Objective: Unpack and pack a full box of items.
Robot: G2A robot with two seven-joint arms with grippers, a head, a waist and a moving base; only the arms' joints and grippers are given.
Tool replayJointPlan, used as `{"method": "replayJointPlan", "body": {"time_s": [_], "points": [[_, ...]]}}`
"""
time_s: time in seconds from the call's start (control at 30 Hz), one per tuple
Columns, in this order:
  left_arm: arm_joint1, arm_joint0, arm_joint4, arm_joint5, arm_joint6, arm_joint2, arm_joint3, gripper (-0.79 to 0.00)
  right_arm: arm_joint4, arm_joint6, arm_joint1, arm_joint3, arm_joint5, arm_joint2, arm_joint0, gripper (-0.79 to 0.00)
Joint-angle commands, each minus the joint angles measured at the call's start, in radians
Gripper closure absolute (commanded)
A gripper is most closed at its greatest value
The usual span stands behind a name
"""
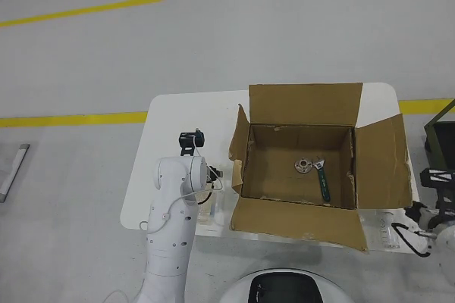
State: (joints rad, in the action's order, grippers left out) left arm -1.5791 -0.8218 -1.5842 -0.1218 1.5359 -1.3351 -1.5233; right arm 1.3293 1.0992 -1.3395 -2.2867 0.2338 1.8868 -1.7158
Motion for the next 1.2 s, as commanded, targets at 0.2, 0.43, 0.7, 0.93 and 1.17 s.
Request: {"method": "replayJointPlan", "body": {"time_s": [0.2,0.43,0.7,0.93,1.17], "points": [[0.0,0.0,0.0,0.0,0.0,0.0,0.0,-0.785,-0.168,-0.242,-0.017,-0.063,0.167,0.134,-0.004,0.0],[0.0,0.0,0.0,0.0,0.0,0.0,0.0,-0.785,-0.168,-0.341,-0.002,-0.063,-0.028,0.078,0.104,0.0],[0.0,0.0,0.0,0.0,0.0,0.0,0.0,-0.785,0.02,-0.133,0.021,-0.063,-0.179,-0.198,0.368,0.0],[0.0,0.0,0.0,0.0,0.0,0.0,0.0,-0.785,0.089,0.038,0.019,-0.03,-0.19,-0.393,0.474,0.0],[0.0,0.0,0.0,0.0,0.0,0.0,0.0,-0.785,0.057,0.144,0.017,0.214,-0.22,-0.454,0.589,0.0]]}}
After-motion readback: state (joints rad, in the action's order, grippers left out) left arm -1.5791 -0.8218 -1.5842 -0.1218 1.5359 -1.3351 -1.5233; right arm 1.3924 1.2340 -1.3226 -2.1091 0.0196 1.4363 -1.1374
